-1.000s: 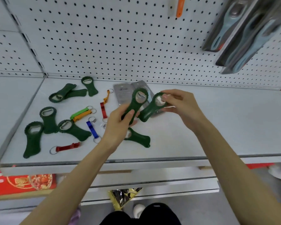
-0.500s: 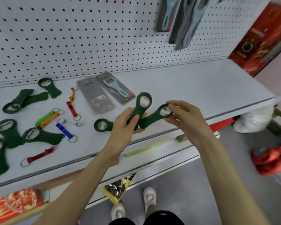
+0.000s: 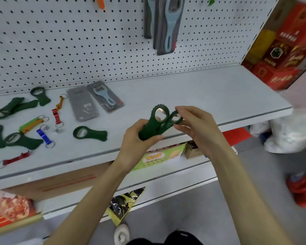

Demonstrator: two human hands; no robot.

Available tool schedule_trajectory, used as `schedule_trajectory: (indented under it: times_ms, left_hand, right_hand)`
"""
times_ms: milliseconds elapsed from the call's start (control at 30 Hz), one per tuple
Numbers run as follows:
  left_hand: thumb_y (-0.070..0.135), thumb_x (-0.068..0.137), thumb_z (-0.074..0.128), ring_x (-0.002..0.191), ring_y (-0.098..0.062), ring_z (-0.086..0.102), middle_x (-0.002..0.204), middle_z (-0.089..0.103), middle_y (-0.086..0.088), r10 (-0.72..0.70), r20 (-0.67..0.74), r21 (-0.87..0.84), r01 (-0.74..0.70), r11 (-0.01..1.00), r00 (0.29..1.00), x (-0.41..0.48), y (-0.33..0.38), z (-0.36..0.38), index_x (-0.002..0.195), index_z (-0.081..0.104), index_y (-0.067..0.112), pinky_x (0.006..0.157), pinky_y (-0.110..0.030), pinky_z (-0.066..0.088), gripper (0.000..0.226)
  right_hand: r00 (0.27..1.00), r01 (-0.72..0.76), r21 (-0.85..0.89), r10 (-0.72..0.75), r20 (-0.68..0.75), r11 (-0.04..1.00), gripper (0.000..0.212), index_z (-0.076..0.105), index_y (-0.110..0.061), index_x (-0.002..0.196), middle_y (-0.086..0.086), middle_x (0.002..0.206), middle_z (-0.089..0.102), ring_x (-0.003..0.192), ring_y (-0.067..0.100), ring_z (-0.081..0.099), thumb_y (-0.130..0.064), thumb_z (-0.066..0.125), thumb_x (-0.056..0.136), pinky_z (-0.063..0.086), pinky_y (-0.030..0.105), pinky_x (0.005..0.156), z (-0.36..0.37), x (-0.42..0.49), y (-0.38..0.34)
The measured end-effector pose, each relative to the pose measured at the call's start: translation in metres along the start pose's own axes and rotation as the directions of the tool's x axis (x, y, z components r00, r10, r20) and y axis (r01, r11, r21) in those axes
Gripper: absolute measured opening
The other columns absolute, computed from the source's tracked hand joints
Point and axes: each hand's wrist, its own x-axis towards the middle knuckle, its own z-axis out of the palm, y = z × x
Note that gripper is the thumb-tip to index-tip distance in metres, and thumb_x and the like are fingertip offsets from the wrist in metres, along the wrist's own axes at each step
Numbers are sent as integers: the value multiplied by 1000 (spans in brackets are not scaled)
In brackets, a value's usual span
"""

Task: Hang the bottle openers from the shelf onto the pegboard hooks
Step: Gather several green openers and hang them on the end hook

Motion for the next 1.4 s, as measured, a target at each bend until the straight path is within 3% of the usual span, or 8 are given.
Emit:
schedule_trajectory:
  times_ms: [133,367,567,767,900,1100,1267,1400]
  left_hand:
    - [6,83,70,82,-19,70,90,70,-5,-63,-26,-162,58,985,998,-9,10,55,102,64,13,83,-43,58,21]
    - [2,92,57,79,-21,73,89,74,3,-40,12,-319,42,947,999,-26,23,152,102,62,9,67,-20,56,13]
    - [2,93,56,83,-22,73,87,74,3,-38,2,-419,36,907,999,-29,44,201,104,61,8,65,-27,59,14]
    - [7,93,58,88,-25,72,95,72,-6,-47,13,-415,48,908,999,-20,63,231,108,62,10,69,-37,60,16]
    - [7,91,60,82,-19,72,93,72,-2,-12,78,-378,41,925,997,-2,77,256,106,62,12,66,-34,60,16]
    - [14,97,53,91,-24,72,106,68,-16,25,130,-392,28,920,991,33,100,308,110,59,7,66,-35,59,16]
    - [16,98,52,92,-27,70,106,68,-16,98,101,-390,-51,919,990,71,126,341,110,60,6,68,-38,60,18]
    - [16,97,53,94,-29,69,108,66,-21,149,38,-414,-120,902,988,102,153,365,111,60,5,67,-38,59,19]
  right_hand:
    - [998,19,33,-21,59,999,23,68,-7,108,4,92,73,87,15,70,-14,69,86,55,22,77,-52,-7,-8]
    - [996,35,-107,-43,-76,994,22,67,-13,94,4,83,71,67,12,68,-19,80,76,54,23,65,-133,-26,-4]
    - [989,109,-125,-120,-82,986,12,67,-14,85,-4,67,67,55,6,56,-19,76,80,49,22,57,-177,-34,-19]
    - [990,127,-114,-134,-52,985,5,70,-18,84,-13,57,63,55,3,60,-22,73,83,45,18,46,-205,-43,-27]
    - [986,142,-109,-151,-75,984,14,73,-12,93,-11,67,66,66,9,59,-21,73,82,49,32,58,-235,-41,-32]
    - [945,264,-58,-270,-186,963,6,75,-21,86,1,85,74,74,14,63,-17,73,82,51,27,65,-281,-18,-55]
    - [920,359,-83,-368,-135,930,11,73,-23,88,-7,87,74,83,8,67,-13,68,86,51,19,67,-312,14,-88]
    - [905,410,-84,-417,-89,908,12,72,-11,98,3,94,74,85,12,67,-11,67,87,53,22,72,-336,39,-125]
